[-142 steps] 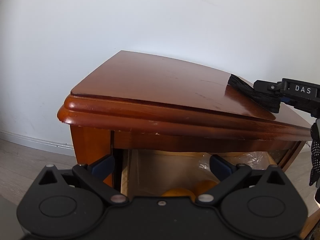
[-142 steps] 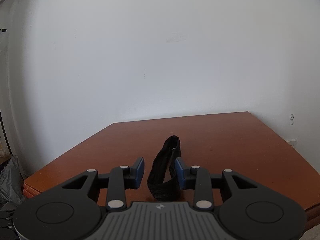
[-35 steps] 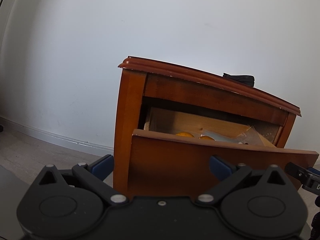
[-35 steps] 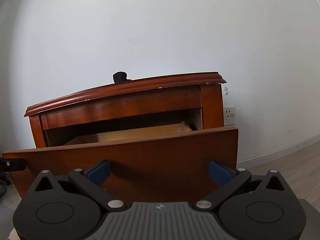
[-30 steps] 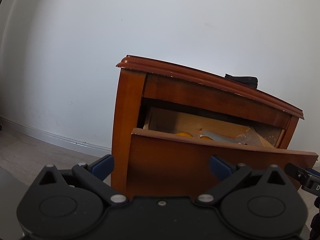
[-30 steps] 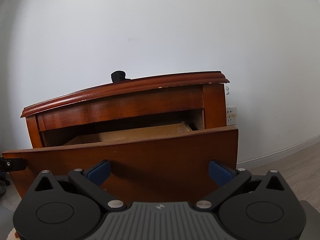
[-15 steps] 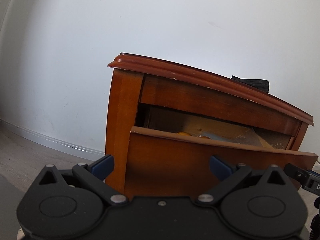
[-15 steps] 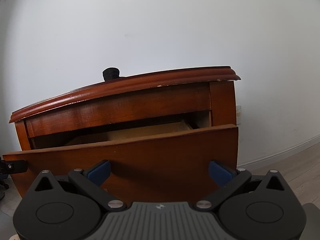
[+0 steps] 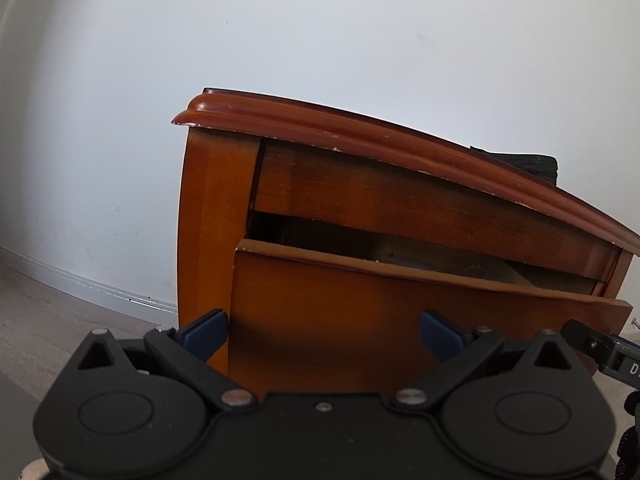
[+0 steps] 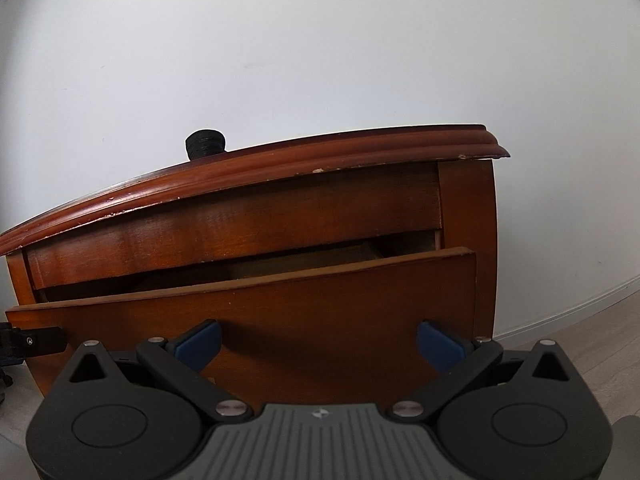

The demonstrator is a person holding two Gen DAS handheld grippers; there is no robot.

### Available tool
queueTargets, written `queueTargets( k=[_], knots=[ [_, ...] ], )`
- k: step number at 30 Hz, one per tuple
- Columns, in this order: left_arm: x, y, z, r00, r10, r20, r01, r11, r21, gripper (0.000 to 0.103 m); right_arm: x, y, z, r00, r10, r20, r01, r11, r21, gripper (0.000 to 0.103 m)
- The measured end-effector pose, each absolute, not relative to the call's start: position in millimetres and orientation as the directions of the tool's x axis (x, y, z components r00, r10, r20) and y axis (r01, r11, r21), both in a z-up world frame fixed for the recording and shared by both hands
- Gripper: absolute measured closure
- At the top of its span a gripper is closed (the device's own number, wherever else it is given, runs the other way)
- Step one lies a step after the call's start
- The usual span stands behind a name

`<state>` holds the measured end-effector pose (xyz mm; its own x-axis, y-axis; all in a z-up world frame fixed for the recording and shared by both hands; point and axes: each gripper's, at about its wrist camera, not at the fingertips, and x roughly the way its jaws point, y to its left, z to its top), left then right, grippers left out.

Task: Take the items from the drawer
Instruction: 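Push the drawer front inward with both tools until it shuts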

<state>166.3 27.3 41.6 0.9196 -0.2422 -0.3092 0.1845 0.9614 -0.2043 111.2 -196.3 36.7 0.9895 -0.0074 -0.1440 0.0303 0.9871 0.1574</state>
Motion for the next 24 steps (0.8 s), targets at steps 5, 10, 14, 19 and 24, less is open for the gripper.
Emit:
queueTargets(
  k=[5,10,14,19,24],
  knots=[
    [178,24,41,0.922,-0.238,-0.307,0.179,0.962,-0.207,0.000,124,-197,37,0.990,-0.007,-0.142,0.029,0.987,0.159,0.000],
    [187,19,40,0.925,-0.232,-0.302,0.176,0.964,-0.201,0.000,135,-198,37,0.990,-0.008,-0.139,0.030,0.987,0.158,0.000],
    [188,17,38,0.926,-0.229,-0.299,0.175,0.965,-0.197,0.000,141,-199,37,0.991,-0.009,-0.137,0.031,0.987,0.159,0.000],
    [190,13,35,0.928,-0.225,-0.296,0.173,0.966,-0.192,0.000,148,-201,35,0.990,-0.006,-0.139,0.031,0.983,0.179,0.000],
    [189,12,33,0.928,-0.219,-0.301,0.163,0.966,-0.199,0.000,154,-202,35,0.990,-0.005,-0.141,0.032,0.981,0.192,0.000]
  ],
)
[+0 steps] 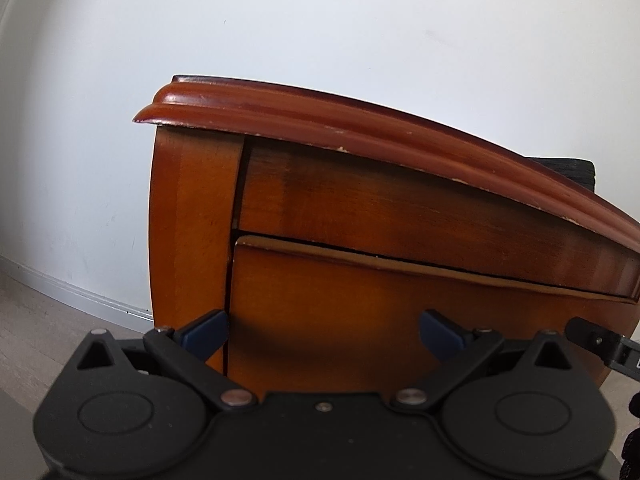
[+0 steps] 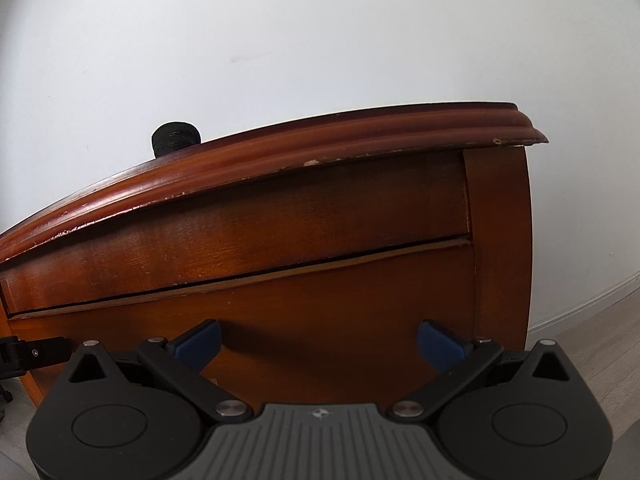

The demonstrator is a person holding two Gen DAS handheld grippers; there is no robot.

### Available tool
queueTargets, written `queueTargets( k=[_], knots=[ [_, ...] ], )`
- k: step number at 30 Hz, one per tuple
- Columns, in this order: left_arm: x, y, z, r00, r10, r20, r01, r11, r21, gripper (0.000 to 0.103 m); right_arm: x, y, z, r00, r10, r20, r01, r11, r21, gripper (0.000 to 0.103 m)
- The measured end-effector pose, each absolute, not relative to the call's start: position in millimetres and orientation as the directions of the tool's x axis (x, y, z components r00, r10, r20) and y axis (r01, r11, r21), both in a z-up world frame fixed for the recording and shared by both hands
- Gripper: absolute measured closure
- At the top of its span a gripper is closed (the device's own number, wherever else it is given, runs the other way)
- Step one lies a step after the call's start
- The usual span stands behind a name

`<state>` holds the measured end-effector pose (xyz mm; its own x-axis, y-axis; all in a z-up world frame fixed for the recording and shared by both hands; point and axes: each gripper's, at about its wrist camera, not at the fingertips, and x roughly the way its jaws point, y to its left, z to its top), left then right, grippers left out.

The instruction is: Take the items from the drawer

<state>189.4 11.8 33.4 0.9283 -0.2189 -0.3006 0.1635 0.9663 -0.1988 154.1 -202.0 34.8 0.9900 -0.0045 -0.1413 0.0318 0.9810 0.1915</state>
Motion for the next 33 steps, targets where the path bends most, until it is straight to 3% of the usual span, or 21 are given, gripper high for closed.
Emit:
queueTargets(
  k=[16,33],
  knots=[
    [154,9,18,0.920,-0.201,-0.335,0.146,0.972,-0.184,0.000,143,-202,29,0.989,0.002,-0.148,0.029,0.978,0.206,0.000],
    [33,24,32,0.899,-0.245,-0.362,0.190,0.965,-0.182,0.000,32,-201,12,0.979,0.020,-0.201,0.007,0.991,0.134,0.000]
  ],
)
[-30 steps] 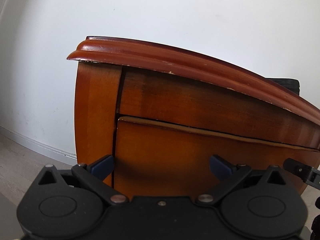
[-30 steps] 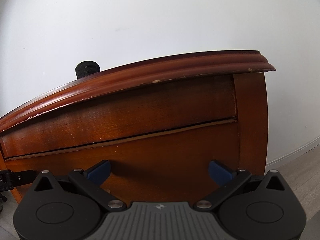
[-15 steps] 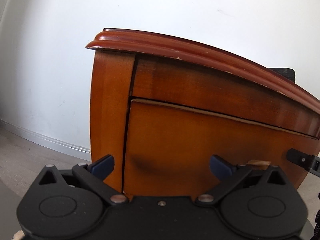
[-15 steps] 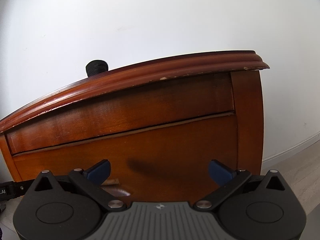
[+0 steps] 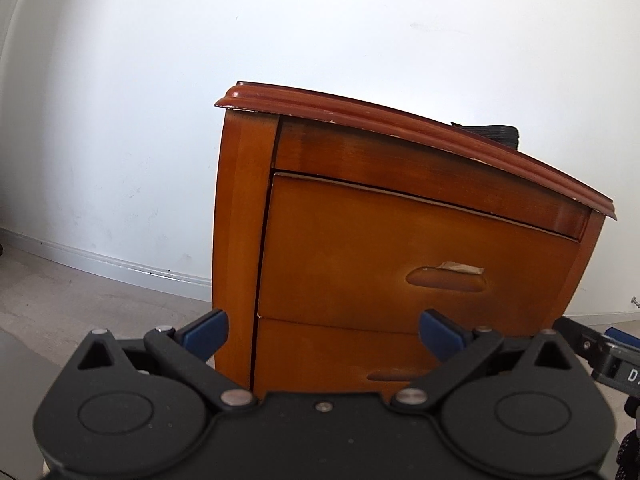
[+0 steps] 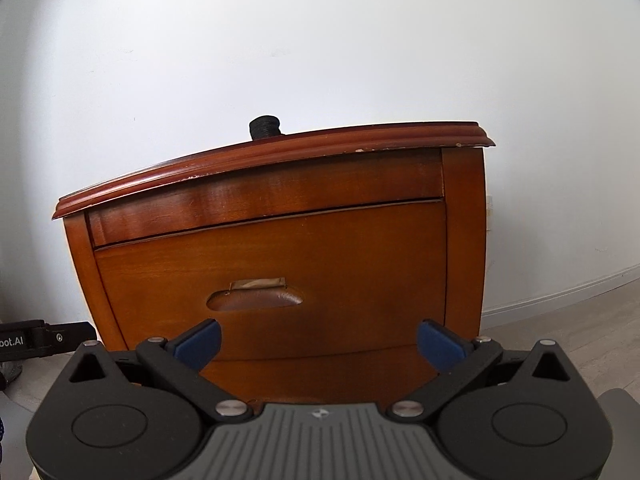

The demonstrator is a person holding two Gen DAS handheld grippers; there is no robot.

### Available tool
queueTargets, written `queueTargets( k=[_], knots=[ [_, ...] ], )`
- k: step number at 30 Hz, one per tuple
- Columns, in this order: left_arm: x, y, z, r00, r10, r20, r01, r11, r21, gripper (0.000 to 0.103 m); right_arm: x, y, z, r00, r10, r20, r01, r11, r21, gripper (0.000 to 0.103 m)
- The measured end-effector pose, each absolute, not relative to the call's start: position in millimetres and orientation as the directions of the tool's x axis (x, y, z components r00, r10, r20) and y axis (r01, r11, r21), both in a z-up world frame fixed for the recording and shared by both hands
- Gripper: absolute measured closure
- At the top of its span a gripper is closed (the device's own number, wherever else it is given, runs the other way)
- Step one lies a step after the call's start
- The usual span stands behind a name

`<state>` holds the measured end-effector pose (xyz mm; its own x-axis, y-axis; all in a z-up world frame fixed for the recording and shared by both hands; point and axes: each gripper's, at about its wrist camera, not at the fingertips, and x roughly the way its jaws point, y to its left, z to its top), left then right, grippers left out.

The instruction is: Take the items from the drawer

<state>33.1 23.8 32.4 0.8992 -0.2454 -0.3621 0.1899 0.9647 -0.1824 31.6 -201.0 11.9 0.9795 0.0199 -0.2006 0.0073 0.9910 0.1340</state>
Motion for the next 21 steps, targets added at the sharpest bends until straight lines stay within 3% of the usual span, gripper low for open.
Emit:
queueTargets(
  k=[9,21],
  knots=[
    [16,32,17,0.860,-0.298,-0.414,0.228,0.951,-0.211,0.000,-26,-201,-10,0.968,0.001,-0.252,0.042,0.985,0.164,0.000],
    [17,22,12,0.848,-0.301,-0.437,0.244,0.952,-0.184,0.000,-24,-207,-17,0.962,0.001,-0.273,0.051,0.982,0.183,0.000]
  ],
)
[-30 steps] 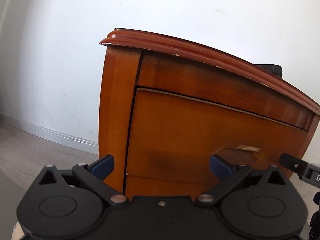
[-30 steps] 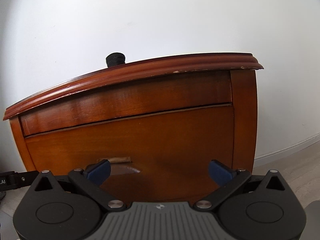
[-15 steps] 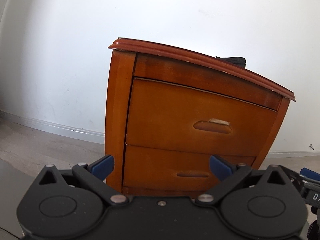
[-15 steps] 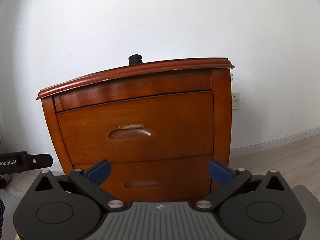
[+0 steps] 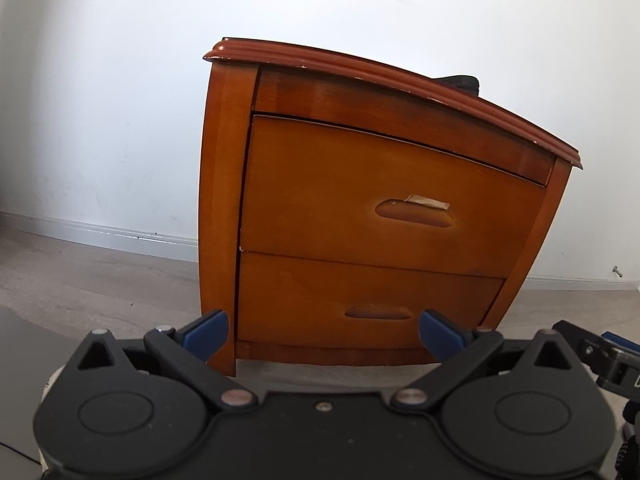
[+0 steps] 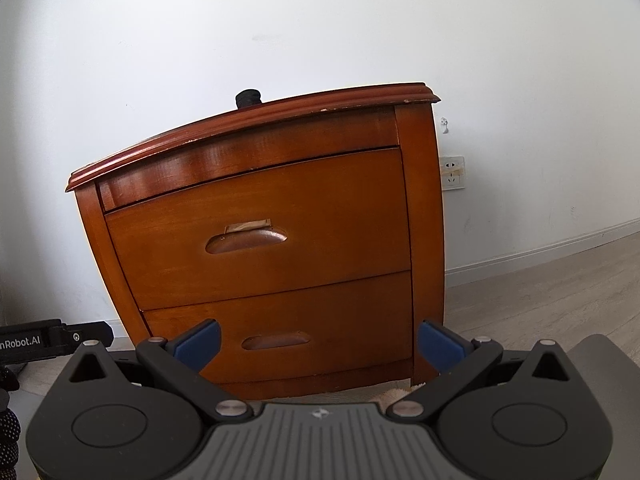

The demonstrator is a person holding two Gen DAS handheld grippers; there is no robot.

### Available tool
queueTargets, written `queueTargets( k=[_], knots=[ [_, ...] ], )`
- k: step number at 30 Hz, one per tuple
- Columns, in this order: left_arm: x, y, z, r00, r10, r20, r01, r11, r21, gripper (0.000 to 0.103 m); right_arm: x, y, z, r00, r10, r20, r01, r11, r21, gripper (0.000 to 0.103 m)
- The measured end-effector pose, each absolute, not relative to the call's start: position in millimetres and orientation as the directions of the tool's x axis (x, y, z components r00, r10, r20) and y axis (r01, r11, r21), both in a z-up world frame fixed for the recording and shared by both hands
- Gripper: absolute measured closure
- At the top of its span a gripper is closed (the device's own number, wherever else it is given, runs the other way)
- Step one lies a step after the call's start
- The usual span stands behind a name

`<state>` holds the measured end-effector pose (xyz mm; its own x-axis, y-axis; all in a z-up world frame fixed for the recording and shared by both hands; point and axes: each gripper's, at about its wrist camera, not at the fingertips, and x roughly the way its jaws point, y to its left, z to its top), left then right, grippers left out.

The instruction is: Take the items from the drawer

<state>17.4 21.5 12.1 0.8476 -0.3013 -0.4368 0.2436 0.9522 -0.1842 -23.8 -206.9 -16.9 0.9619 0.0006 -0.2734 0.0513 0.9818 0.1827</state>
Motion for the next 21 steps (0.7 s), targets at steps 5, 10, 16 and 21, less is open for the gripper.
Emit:
queueTargets(
  k=[5,10,16,21],
  knots=[
    [17.0,22.0,12.3,0.850,-0.301,-0.431,0.245,0.952,-0.183,0.000,-25.6,-205.2,-16.6,0.964,0.009,-0.266,0.041,0.982,0.184,0.000],
    [16.8,21.8,13.4,0.856,-0.300,-0.422,0.249,0.953,-0.174,0.001,-25.4,-204.6,-17.7,0.963,0.017,-0.269,0.037,0.981,0.192,0.000],
    [13.5,19.4,16.1,0.864,-0.296,-0.408,0.254,0.955,-0.156,0.001,-26.0,-202.0,-17.3,0.964,0.028,-0.265,0.025,0.981,0.194,0.000],
    [13.5,20.0,16.2,0.866,-0.297,-0.403,0.261,0.955,-0.143,0.001,-24.7,-199.0,-17.6,0.962,0.030,-0.270,0.023,0.981,0.192,0.000]
  ],
)
